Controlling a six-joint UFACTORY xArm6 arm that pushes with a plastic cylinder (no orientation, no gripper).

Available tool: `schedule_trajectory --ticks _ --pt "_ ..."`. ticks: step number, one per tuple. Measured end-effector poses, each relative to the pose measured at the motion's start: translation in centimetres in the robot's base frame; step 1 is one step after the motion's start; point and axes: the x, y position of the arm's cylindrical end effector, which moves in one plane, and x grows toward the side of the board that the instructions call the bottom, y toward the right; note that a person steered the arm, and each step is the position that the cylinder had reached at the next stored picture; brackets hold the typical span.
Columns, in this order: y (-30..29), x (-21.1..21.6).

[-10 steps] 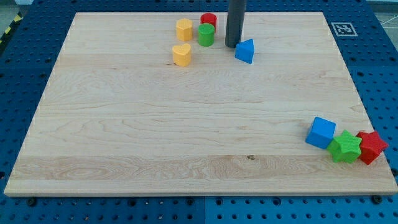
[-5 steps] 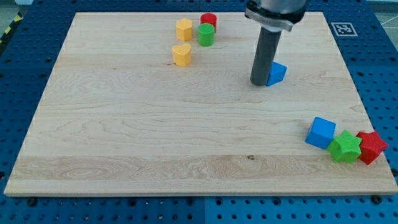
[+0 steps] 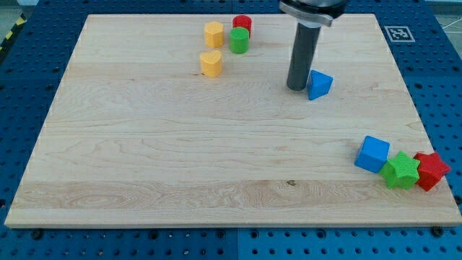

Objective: Slide blue triangle to the blue cube

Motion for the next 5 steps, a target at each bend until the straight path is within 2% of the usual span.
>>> schedule_trajectory --ticks 2,4,5 --pt "1.6 0.3" --pt "2.0 4.1" --pt "2.1 0.6"
